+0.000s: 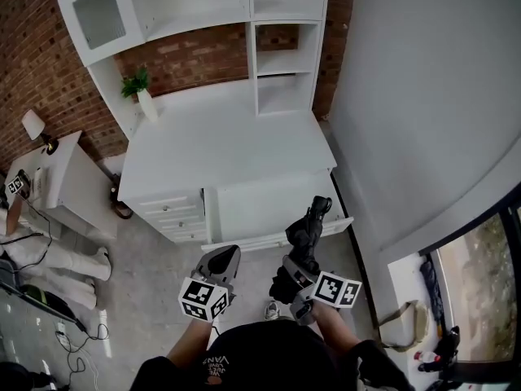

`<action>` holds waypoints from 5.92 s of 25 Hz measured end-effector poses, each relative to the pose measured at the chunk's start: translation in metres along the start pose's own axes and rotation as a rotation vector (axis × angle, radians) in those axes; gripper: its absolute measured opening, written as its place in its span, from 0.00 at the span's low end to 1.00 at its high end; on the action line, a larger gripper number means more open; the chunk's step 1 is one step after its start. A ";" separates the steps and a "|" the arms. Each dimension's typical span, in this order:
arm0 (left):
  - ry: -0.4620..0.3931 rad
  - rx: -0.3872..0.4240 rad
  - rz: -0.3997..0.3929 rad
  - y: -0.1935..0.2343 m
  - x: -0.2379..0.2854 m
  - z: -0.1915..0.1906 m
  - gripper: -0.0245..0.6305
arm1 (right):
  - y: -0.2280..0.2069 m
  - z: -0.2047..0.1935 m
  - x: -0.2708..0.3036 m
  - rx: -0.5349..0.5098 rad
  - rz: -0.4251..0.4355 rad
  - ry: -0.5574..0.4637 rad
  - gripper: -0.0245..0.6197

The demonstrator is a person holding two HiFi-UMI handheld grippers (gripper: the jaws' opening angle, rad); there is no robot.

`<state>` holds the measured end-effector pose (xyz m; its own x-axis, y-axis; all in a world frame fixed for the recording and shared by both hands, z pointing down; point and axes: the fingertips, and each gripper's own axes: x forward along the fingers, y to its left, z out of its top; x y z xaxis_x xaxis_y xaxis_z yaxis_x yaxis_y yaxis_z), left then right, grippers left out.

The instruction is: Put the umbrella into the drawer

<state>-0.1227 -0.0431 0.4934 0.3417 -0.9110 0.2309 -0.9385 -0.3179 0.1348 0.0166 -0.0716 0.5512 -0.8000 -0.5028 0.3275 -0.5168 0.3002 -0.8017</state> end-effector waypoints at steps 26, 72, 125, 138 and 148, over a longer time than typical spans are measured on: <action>0.121 0.031 -0.234 0.088 0.155 0.004 0.05 | -0.076 0.076 0.140 0.160 -0.205 -0.071 0.44; 0.352 0.050 -0.546 0.172 0.294 -0.066 0.05 | -0.295 0.082 0.292 0.422 -0.855 -0.004 0.45; 0.189 0.059 -0.339 0.057 0.201 -0.025 0.05 | -0.111 0.139 0.115 -0.272 -0.595 -0.186 0.04; 0.108 0.051 -0.250 0.009 0.153 -0.015 0.05 | -0.064 0.130 0.036 -0.500 -0.493 -0.231 0.04; 0.066 0.051 -0.185 -0.010 0.122 -0.009 0.05 | -0.047 0.125 -0.010 -0.552 -0.440 -0.260 0.04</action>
<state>-0.0707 -0.1489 0.5289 0.5099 -0.8169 0.2695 -0.8599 -0.4930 0.1326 0.0874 -0.1821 0.5228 -0.4217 -0.8249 0.3765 -0.9047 0.3555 -0.2347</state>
